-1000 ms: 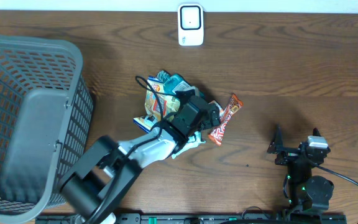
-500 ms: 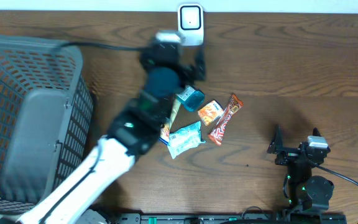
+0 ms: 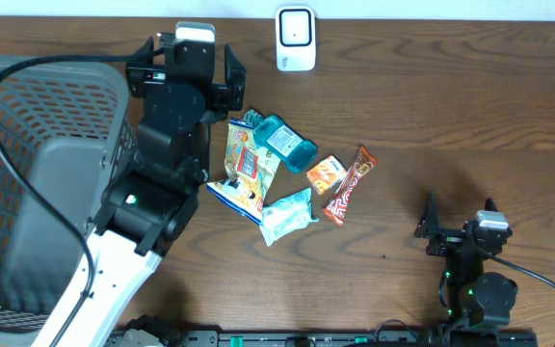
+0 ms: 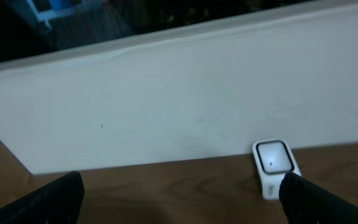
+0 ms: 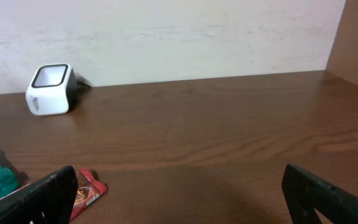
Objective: Scan the item barcode
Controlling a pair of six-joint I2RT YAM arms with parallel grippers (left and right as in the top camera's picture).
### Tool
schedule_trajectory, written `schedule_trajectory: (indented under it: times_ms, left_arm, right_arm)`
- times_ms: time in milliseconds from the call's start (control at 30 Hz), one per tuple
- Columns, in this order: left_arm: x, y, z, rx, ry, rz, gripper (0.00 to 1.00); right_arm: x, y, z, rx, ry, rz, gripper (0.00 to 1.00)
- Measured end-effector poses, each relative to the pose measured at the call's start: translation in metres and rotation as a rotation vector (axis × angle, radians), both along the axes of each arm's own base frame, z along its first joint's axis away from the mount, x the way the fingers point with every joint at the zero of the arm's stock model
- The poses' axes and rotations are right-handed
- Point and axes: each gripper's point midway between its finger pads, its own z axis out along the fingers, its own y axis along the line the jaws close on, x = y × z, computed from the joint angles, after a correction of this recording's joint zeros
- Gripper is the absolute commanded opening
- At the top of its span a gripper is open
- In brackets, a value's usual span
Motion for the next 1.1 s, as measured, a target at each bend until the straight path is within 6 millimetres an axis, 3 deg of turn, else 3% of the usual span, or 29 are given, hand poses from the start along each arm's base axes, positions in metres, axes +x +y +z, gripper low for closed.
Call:
schedule_trajectory:
  times_ms: [133,200,367,500,733,833,1100]
  left_arm:
    - [-0.021,0.006,0.010,0.041,-0.001,-0.031,1.00]
    - [-0.039,0.017,0.025,0.039,-0.031,-0.031,1.00]
    - [-0.098,0.051,0.075,-0.031,-0.179,-0.017,1.00]
    - [-0.157,0.074,0.104,-0.111,-0.295,-0.059,1.00]
    - [-0.227,0.104,0.125,-0.241,-0.443,-0.046,1.00]
    - [-0.249,0.100,0.124,-0.274,-0.464,-0.076,1.00]
    - [-0.304,0.066,0.127,-0.291,-0.538,-0.246,1.00]
  right_arm:
    - [0.000,0.000,0.000,0.000,0.001,0.000,0.99]
    - [0.000,0.000,0.000,0.000,0.000,0.000,0.99]
    - [0.000,0.000,0.000,0.000,0.000,0.000,0.99]
    - [0.000,0.000,0.000,0.000,0.000,0.000,0.99]
    - [0.000,0.000,0.000,0.000,0.001,0.000,0.99]
    - [0.000,0.000,0.000,0.000,0.000,0.000,0.99]
    - [0.000,0.000,0.000,0.000,0.000,0.000,0.99]
